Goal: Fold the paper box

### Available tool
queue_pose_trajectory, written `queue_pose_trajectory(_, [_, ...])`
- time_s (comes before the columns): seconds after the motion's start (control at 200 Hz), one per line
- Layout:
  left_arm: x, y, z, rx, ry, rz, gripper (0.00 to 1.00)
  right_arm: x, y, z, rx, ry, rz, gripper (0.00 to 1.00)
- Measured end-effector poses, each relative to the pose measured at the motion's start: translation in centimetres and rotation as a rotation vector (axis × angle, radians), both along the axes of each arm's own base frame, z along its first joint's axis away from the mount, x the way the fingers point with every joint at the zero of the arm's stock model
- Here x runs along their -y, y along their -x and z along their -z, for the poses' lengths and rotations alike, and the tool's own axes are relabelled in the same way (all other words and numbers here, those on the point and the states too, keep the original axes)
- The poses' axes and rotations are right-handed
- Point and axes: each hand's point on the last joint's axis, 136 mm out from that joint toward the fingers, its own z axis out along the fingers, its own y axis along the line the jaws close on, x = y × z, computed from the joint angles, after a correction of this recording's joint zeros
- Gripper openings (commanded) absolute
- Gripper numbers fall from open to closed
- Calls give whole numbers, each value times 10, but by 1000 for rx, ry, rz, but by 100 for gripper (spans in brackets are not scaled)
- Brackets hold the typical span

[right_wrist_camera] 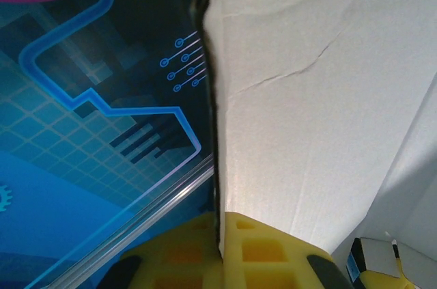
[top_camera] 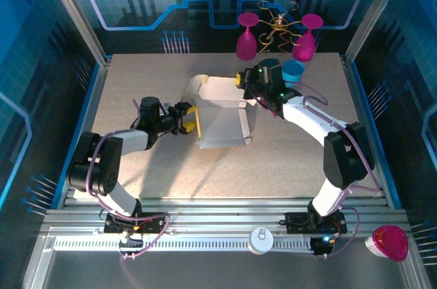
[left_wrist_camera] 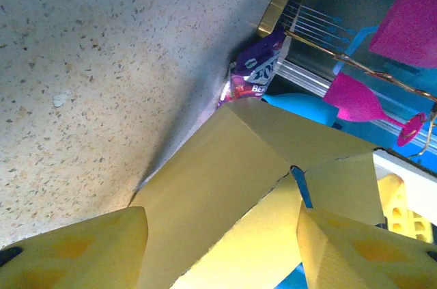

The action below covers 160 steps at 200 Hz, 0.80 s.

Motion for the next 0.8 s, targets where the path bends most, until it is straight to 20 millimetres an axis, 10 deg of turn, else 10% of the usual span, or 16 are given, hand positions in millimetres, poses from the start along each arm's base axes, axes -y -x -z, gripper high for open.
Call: queue_pose_trajectory(0.8, [2,12,-10,-89,-523,222,62,-4,2,-1,3,1,-7,0])
